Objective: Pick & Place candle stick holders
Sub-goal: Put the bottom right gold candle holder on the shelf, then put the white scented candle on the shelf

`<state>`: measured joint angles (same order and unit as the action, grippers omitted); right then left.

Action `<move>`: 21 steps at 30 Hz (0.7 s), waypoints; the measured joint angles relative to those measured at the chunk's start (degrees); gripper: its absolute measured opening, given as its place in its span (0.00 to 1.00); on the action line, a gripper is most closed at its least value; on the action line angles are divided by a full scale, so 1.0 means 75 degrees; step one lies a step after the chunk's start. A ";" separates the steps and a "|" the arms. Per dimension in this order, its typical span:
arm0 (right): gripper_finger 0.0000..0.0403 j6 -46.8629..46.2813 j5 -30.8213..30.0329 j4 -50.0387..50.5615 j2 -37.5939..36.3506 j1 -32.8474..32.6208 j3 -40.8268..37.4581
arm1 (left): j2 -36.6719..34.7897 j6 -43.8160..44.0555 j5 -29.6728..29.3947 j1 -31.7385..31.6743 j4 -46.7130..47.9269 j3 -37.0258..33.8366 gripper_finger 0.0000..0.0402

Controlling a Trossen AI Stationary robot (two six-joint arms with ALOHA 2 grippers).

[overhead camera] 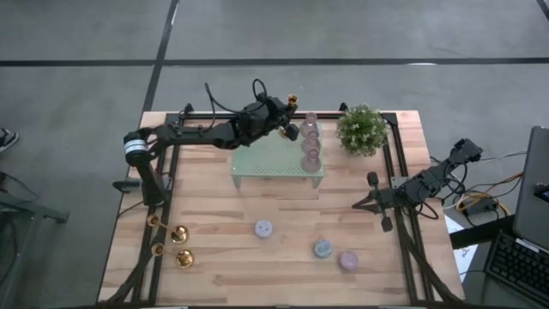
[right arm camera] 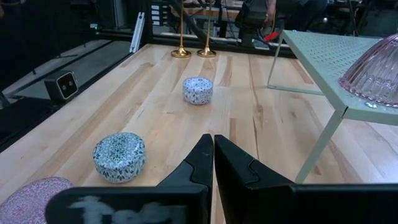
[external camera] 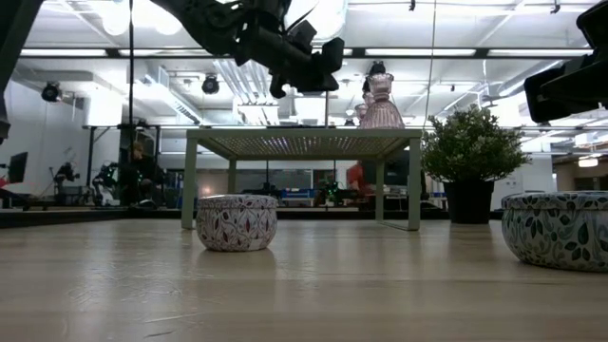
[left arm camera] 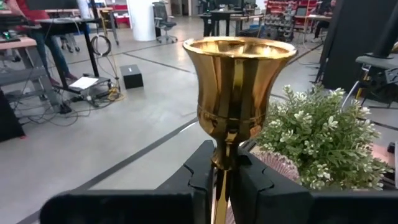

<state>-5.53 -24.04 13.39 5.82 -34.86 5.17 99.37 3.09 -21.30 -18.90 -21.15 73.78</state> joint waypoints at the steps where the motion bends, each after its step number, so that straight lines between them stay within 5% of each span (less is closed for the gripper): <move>1: 0.02 0.0007 0.0000 0.0003 0.0000 -0.0001 0.0000 | 0.0000 0.0000 0.0003 -0.0002 0.0046 0.0000 0.09; 10: 0.02 0.0019 -0.0001 0.0003 0.0000 -0.0001 0.0000 | 0.0000 0.0009 0.0149 -0.0002 0.0554 -0.0006 0.12; 21: 0.02 0.0006 0.0001 0.0003 -0.0006 0.0001 0.0000 | -0.0310 -0.0067 0.0152 0.0090 0.1949 -0.0012 0.36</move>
<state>-5.49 -24.03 13.41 5.78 -34.85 5.17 97.05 2.59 -20.16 -18.22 -6.53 73.69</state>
